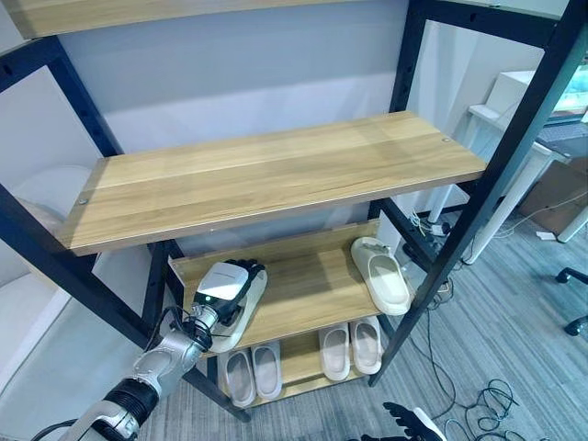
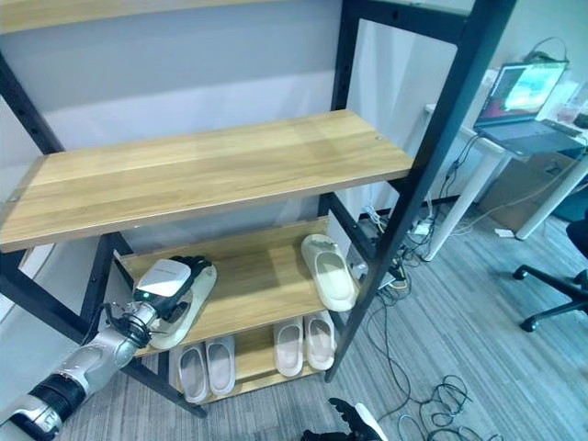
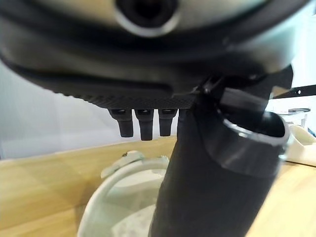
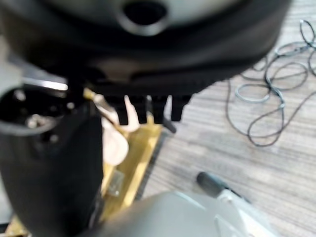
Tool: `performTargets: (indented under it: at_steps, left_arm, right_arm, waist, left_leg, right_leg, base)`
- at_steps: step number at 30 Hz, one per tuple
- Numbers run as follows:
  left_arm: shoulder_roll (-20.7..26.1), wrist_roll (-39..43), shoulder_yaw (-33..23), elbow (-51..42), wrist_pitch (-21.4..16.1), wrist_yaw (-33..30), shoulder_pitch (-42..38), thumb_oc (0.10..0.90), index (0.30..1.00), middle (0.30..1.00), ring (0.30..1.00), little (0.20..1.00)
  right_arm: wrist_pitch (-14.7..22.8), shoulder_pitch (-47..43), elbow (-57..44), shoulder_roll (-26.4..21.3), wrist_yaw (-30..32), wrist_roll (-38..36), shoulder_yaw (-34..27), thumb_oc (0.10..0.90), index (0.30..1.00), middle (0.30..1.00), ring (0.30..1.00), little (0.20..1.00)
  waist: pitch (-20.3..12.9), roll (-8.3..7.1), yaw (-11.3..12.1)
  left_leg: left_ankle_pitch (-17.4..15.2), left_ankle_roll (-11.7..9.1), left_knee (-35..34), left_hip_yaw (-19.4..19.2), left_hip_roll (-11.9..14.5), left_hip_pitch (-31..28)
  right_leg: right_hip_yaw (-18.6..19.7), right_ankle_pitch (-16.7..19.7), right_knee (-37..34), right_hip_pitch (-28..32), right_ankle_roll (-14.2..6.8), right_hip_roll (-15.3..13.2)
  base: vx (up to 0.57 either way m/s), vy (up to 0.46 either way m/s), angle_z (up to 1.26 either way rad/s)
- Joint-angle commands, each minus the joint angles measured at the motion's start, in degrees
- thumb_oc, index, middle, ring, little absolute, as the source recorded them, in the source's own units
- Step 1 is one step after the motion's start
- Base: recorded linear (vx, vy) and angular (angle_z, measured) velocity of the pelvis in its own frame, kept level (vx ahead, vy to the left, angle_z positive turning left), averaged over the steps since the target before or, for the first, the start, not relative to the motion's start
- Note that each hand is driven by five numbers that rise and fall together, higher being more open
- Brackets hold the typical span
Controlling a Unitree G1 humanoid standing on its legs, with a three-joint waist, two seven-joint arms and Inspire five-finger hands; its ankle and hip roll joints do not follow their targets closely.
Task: Arrange the slippers neatly on the shoe rack.
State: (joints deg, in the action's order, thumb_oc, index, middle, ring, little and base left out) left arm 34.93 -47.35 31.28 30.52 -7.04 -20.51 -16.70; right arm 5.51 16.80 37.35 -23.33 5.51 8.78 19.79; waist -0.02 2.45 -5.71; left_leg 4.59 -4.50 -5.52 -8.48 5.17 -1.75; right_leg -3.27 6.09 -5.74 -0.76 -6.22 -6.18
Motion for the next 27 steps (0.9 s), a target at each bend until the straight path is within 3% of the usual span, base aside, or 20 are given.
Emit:
performTargets:
  at_steps: [1, 13, 14, 15, 27]
  left_arm:
    - [-0.54, 1.69, -0.98, 4.49, 1.29, -4.06, -12.46, 0.800, 0.900, 0.900, 0.900, 0.900]
    - [-3.05, 2.16, 3.30, 9.48, 2.09, -4.68, -18.40, 0.800, 0.900, 0.900, 0.900, 0.900]
    - [-3.36, 2.34, 3.71, 10.38, 2.17, -4.72, -18.96, 0.557, 0.535, 0.535, 0.535, 0.535]
    - [-3.44, 2.36, 3.79, 10.53, 2.15, -4.78, -19.07, 0.400, 0.300, 0.300, 0.300, 0.300]
    - [-6.16, 3.77, 6.00, 15.38, 1.61, -5.07, -20.29, 0.400, 0.300, 0.300, 0.300, 0.300]
  right_arm:
    - [2.67, -2.84, -4.04, 0.47, 2.07, 0.96, 0.62, 0.800, 0.900, 0.900, 0.900, 0.900]
    - [2.87, -2.68, -4.35, -0.10, 2.35, 0.89, 1.52, 0.800, 0.900, 0.900, 0.900, 0.900]
    - [2.84, -2.63, -4.31, -0.20, 2.41, 0.94, 1.57, 0.800, 0.900, 0.900, 0.900, 0.900]
    - [2.84, -2.63, -4.31, -0.19, 2.42, 0.94, 1.54, 0.800, 0.900, 0.900, 0.900, 0.900]
    - [3.09, -2.88, -3.73, -0.09, 2.67, 0.73, 2.40, 0.800, 0.900, 0.900, 0.900, 0.900]
  waist:
    - [-0.04, -0.22, -0.90]
    - [-0.44, -0.21, -2.01]
    - [-0.46, -0.20, -2.09]
    - [-0.44, -0.20, -2.06]
    - [-0.53, 0.06, -2.69]
  left_leg:
    - [-6.53, -1.03, 0.52, 1.19, -0.46, -1.02]
    - [-6.72, -1.15, 0.52, 0.69, -0.18, -1.25]
    - [-6.74, -1.15, 0.52, 0.67, -0.20, -1.31]
    - [-6.74, -1.15, 0.52, 0.68, -0.20, -1.31]
    - [-7.01, -1.14, 0.52, 0.15, -0.25, -1.95]
  right_leg:
    - [-1.91, -8.21, 0.74, 3.13, -3.97, -1.71]
    - [-1.62, -8.23, 0.74, 3.07, -4.04, -1.44]
    - [-1.62, -8.19, 0.74, 3.09, -4.05, -1.45]
    - [-1.63, -8.19, 0.74, 3.10, -4.05, -1.45]
    - [-1.31, -8.18, 0.74, 3.30, -4.08, -1.57]
  base:
    - [0.01, -0.010, -0.09]
    - [0.00, -0.001, -0.01]
    - [0.00, 0.000, 0.00]
    - [0.00, 0.000, 0.00]
    - [0.00, 0.000, 0.00]
